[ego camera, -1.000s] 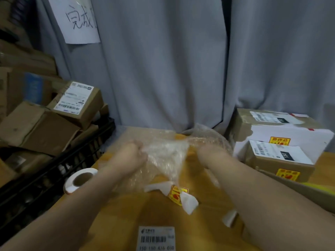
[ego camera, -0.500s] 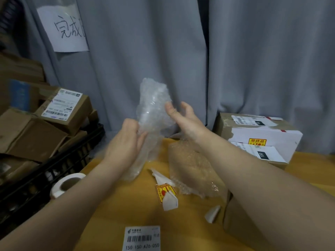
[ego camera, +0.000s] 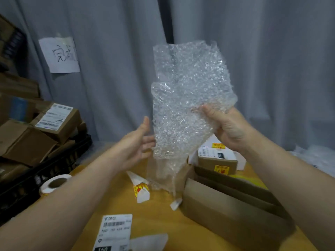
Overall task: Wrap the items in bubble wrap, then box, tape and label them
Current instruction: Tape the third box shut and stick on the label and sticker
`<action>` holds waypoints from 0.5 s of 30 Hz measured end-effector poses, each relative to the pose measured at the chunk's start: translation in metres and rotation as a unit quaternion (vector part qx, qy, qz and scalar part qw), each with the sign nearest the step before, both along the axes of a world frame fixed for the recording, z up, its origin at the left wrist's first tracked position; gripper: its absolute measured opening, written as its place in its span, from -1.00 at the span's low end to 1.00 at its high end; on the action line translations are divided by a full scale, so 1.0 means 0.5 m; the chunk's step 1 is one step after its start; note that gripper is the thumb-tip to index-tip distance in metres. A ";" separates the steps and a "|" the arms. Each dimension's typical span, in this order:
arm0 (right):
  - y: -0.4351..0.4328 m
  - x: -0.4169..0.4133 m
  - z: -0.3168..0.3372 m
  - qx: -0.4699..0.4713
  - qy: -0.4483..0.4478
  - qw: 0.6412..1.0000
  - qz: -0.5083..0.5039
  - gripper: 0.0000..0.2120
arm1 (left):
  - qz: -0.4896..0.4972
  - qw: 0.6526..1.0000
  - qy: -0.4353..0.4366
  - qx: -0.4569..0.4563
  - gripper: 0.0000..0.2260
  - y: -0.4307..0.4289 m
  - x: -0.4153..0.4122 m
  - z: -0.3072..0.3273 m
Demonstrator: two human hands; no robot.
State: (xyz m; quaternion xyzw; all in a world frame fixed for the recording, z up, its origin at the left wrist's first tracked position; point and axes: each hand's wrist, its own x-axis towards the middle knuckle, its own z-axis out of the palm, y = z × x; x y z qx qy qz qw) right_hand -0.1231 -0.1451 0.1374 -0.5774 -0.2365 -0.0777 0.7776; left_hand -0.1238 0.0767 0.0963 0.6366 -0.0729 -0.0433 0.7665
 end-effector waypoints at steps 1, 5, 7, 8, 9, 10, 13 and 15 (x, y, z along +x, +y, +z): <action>-0.020 -0.012 -0.005 0.005 0.000 1.000 -0.018 -0.39 | -0.045 0.999 -0.017 -0.023 -0.69 -0.027 -0.004 0.003; -0.088 -0.043 -0.019 0.034 0.015 0.987 -0.155 -0.59 | -0.053 0.991 -0.117 -0.035 -0.88 -0.130 -0.019 0.032; -0.126 -0.057 -0.015 0.038 0.029 0.979 -0.197 -0.73 | 0.014 0.983 -0.181 -0.024 -0.97 -0.157 -0.020 0.050; -0.144 -0.065 -0.011 0.031 0.031 0.978 -0.204 -0.84 | 0.042 0.975 -0.216 -0.011 -0.93 -0.164 -0.018 0.060; -0.163 -0.070 -0.008 0.019 0.028 0.978 -0.207 -0.90 | 0.065 0.966 -0.250 0.012 -0.92 -0.163 -0.014 0.067; -0.177 -0.079 -0.004 0.008 0.030 0.979 -0.204 -0.89 | 0.086 0.956 -0.278 0.047 -0.92 -0.162 -0.018 0.077; -0.206 -0.089 0.001 -0.043 0.058 0.984 -0.163 -0.77 | 0.128 0.904 -0.331 0.239 -0.86 -0.151 -0.021 0.089; -0.208 -0.086 -0.004 -0.089 0.078 0.978 -0.171 -0.64 | 0.098 0.892 -0.318 0.305 -0.81 -0.151 -0.027 0.091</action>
